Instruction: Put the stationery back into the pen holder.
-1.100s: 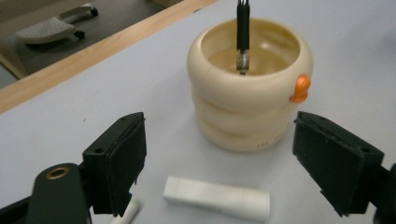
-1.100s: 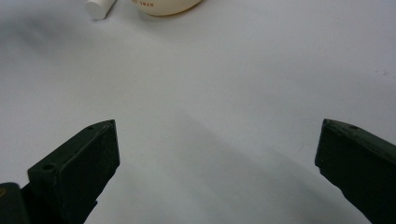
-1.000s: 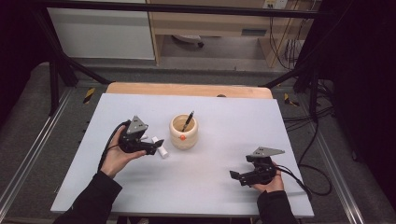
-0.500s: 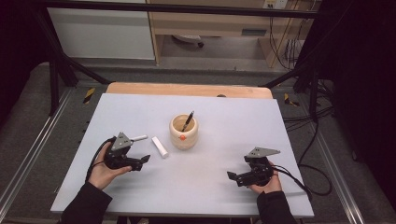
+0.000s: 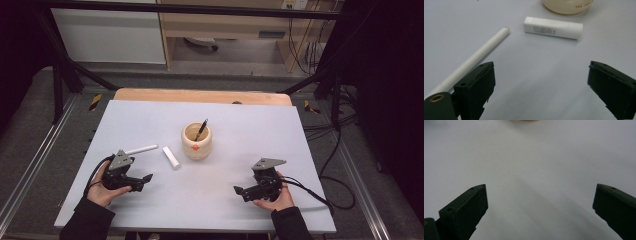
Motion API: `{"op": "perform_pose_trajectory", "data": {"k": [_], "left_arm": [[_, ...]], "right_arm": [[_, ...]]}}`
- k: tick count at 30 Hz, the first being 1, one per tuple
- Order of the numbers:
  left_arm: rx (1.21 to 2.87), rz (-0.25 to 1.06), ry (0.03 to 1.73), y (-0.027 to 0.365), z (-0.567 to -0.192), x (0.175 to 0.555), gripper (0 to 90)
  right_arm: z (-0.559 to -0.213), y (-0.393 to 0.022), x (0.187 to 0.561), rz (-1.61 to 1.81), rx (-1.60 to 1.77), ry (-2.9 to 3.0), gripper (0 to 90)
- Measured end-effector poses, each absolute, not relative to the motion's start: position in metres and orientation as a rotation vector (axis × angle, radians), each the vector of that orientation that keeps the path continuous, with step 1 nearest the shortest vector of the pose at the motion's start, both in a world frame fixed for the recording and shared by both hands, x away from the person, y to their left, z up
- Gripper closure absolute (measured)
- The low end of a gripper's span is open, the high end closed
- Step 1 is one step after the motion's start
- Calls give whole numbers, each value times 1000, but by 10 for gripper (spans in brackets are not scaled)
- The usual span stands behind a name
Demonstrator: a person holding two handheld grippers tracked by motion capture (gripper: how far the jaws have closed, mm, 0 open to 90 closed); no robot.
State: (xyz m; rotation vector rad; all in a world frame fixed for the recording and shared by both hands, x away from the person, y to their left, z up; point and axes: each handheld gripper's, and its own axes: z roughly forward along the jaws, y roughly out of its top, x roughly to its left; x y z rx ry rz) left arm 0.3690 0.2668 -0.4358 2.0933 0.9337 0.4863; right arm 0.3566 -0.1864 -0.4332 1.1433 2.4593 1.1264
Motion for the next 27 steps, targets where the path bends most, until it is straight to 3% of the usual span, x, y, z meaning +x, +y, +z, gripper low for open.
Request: {"op": "perform_pose_trajectory", "data": {"k": [27], "left_arm": [[2058,464,953,285,-437,360,64]], "right_arm": [[-425,-81,379,1145,1071,2511,37]]}}
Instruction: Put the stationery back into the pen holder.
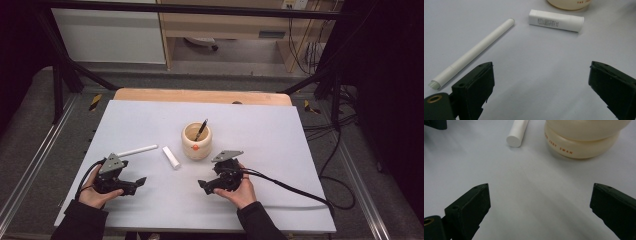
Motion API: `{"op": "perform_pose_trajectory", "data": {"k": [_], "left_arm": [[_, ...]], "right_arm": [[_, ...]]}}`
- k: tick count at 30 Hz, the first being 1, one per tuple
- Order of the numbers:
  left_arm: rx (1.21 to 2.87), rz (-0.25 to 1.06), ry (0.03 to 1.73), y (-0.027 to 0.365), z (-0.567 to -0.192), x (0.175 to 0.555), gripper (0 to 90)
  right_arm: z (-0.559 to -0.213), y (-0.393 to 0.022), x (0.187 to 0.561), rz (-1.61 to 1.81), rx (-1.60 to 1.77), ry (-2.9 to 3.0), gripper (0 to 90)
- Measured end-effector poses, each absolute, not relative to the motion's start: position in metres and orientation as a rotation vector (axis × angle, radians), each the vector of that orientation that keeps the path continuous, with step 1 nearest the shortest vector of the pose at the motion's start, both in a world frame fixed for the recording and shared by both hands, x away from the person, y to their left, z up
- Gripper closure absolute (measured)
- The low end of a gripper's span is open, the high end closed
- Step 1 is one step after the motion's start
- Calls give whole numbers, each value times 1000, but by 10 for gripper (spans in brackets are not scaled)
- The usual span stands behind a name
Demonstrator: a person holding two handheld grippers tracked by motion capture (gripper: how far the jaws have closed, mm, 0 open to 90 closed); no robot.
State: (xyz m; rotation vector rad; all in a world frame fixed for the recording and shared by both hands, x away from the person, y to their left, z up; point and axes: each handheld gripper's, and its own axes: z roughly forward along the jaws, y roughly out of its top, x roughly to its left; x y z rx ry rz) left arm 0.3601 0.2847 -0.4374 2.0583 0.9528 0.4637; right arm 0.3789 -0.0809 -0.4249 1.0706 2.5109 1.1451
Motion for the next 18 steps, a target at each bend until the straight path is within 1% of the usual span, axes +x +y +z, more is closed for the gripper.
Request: {"op": "perform_pose_trajectory", "data": {"k": [18], "left_arm": [[2053,451,951,285,-438,361,64]], "right_arm": [[-431,-31,393,1210,1052,2526,143]]}}
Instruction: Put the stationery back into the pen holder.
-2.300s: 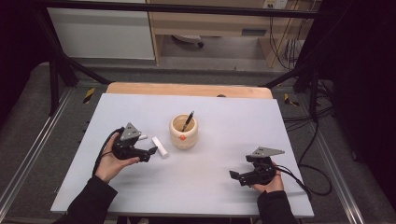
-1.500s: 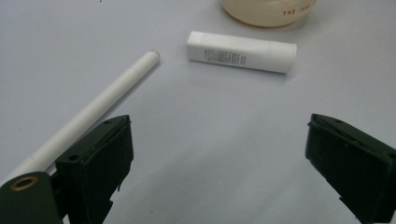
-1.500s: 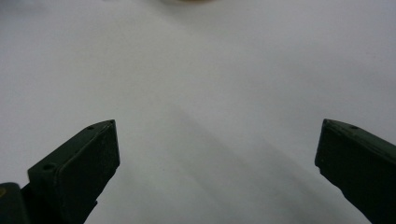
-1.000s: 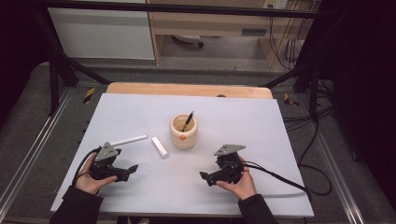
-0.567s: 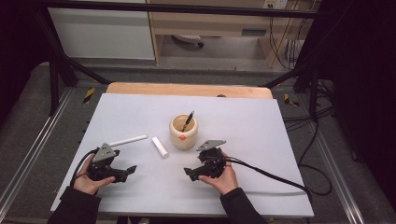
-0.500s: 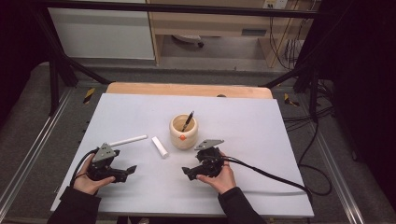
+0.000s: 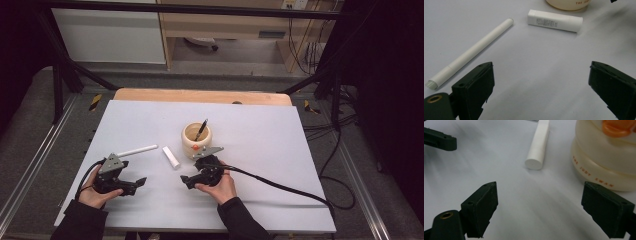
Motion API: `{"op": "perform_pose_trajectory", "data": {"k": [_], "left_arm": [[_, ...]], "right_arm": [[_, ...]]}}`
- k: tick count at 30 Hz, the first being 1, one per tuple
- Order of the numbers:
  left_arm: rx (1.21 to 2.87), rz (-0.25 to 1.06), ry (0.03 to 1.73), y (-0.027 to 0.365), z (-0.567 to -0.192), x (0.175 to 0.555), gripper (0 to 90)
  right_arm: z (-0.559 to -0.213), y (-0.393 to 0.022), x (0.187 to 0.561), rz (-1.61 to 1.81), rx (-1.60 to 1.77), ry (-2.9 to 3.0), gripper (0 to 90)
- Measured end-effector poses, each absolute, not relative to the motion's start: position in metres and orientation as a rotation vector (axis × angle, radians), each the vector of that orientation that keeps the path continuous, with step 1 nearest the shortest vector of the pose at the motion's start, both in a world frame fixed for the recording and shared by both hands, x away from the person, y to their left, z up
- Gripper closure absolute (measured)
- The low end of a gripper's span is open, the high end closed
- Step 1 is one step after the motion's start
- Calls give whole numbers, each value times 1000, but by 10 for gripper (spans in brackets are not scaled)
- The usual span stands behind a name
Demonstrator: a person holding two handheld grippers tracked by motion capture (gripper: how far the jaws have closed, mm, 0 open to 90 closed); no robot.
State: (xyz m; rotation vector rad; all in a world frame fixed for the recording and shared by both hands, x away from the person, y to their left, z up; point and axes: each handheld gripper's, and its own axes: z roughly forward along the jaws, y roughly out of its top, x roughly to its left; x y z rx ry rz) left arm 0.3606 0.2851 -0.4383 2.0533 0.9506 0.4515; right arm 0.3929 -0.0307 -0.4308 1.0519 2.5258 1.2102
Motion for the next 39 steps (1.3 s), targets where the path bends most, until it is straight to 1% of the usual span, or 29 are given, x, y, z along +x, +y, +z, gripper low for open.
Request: {"op": "perform_pose_trajectory", "data": {"k": [5,9,14,16,24,30,39], "left_arm": [[2053,448,950,285,-439,361,64],[2052,447,951,286,-439,361,64],[2054,440,953,285,-440,361,64],[2052,440,955,285,-440,361,64],[2051,437,955,285,-440,361,65],[2046,437,957,287,-440,361,64],[2048,436,956,286,-440,362,64]], "right_arm": [[-434,-17,398,1215,1057,2537,170],[-435,-8,402,1218,1054,2529,211],[-435,2,408,1241,1046,2511,279],[-435,6,410,1243,1050,2500,290],[-441,19,421,1212,1047,2491,410],[-447,25,425,1189,1049,2484,491],[-451,25,428,1150,1056,2501,565]]}}
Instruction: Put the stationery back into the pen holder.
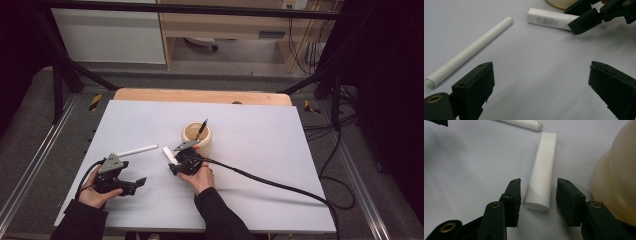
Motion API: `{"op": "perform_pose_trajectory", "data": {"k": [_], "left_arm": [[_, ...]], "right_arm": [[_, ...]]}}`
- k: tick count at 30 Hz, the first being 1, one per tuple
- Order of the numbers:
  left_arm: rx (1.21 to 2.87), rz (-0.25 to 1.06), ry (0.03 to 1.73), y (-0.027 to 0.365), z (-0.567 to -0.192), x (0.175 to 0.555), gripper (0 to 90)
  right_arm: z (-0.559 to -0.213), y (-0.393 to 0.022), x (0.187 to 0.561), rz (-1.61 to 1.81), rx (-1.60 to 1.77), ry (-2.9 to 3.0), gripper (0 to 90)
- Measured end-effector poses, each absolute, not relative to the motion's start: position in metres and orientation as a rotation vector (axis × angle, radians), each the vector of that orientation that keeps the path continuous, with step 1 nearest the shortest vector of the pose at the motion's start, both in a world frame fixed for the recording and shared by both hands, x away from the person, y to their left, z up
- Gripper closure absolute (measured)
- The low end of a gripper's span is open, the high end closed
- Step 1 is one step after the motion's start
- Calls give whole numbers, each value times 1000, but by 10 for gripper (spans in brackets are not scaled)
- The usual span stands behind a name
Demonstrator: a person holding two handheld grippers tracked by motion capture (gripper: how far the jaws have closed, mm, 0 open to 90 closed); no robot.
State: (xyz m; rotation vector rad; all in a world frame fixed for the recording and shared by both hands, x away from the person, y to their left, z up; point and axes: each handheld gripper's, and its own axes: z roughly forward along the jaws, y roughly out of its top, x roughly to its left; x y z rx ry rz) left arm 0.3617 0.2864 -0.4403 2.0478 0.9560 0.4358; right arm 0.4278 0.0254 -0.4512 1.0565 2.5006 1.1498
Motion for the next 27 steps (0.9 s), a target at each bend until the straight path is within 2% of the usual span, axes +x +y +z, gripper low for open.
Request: {"op": "perform_pose_trajectory", "data": {"k": [11,27], "left_arm": [[2045,433,956,287,-440,362,65],[2048,432,948,286,-440,361,64]], "right_arm": [[-452,25,427,1131,1082,2491,664],[-445,23,427,1152,1123,2497,674]]}}
